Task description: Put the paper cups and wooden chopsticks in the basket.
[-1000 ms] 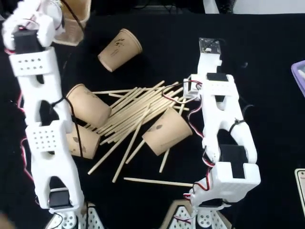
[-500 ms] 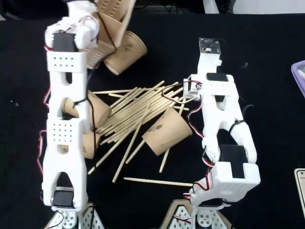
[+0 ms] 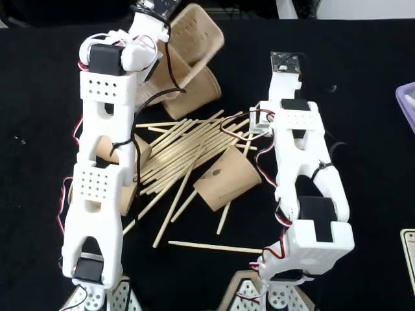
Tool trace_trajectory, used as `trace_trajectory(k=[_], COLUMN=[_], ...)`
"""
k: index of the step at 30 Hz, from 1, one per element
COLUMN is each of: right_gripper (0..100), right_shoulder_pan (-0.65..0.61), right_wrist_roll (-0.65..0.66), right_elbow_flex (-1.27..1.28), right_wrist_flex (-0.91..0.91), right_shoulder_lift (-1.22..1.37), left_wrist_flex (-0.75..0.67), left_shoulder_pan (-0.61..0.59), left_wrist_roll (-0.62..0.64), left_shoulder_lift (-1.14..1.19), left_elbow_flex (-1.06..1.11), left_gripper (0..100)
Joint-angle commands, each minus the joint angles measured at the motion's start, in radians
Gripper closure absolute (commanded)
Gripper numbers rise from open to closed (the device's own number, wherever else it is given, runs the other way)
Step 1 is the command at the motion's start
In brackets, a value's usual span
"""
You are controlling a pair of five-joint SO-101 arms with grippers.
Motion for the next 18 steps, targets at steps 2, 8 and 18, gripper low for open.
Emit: trace_trajectory(k=[2,8,18], right_gripper=[85.8,85.8,85.8], right_shoulder_pan=[-0.008,-0.008,-0.008], right_wrist_roll=[-0.002,-0.002,-0.002], right_elbow_flex=[-0.007,-0.007,-0.007], right_wrist_flex=[-0.017,-0.015,-0.011], right_shoulder_lift=[-0.016,-0.016,-0.016], left_wrist_flex=[0.000,-0.035,-0.058], left_shoulder_pan=[0.012,0.010,-0.065], left_wrist_roll=[-0.006,0.000,0.180], left_shoulder_lift=[-0.083,-0.074,-0.083], left_elbow_flex=[-0.021,-0.013,-0.019], left_gripper=[97,97,77])
